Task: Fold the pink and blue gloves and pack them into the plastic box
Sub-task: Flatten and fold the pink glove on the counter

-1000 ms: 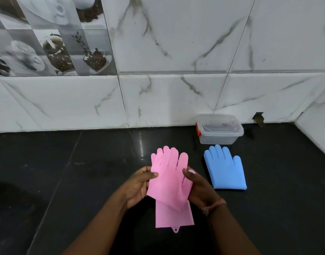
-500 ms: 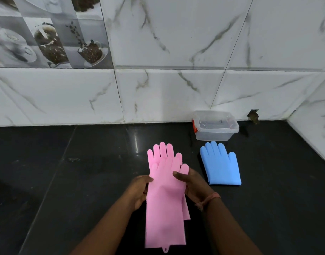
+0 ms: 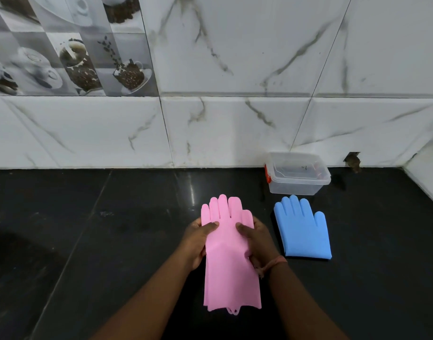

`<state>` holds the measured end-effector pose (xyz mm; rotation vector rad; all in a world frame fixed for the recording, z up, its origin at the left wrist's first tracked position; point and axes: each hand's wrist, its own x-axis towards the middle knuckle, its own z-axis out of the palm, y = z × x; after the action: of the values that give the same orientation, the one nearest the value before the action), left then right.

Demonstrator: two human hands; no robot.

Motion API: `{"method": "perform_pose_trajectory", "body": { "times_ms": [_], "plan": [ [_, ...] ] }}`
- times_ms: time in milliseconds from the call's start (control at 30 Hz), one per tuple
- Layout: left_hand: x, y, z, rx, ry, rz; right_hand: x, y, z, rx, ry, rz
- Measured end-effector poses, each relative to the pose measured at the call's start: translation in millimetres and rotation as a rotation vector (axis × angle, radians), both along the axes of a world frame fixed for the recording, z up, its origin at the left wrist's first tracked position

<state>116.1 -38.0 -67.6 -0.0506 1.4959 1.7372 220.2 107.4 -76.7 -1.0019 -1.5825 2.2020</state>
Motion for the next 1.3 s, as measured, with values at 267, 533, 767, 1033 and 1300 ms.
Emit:
{"method": "perform_pose_trajectory", "body": {
  "times_ms": [267, 533, 767, 1033, 1300],
  "plan": [
    [-12.0, 16.2, -6.2, -0.132, 0.153, 0.057, -22.4, 9.1, -23.4, 0.116, -0.07, 0.01],
    [-28.7, 29.8, -13.1, -0.157, 0.162, 0.062, -36.4, 19.0, -30.3, 0.19, -0.098, -0.012],
    [-33.0, 36.2, -25.5, -0.313, 0.294, 0.084, -41.7, 18.9, -32.2, 0.297, -0.215, -0.021],
    [-19.6, 21.8, -25.6, -0.458, 0.546, 0.149, -42.1, 5.2, -23.2, 0.485, -0.347, -0.08],
    [18.3, -14.9, -30.8, -0.493, 0.484, 0.097, 5.0, -17.9, -19.9, 0.518, -0.362, -0.145]
  ]
}}
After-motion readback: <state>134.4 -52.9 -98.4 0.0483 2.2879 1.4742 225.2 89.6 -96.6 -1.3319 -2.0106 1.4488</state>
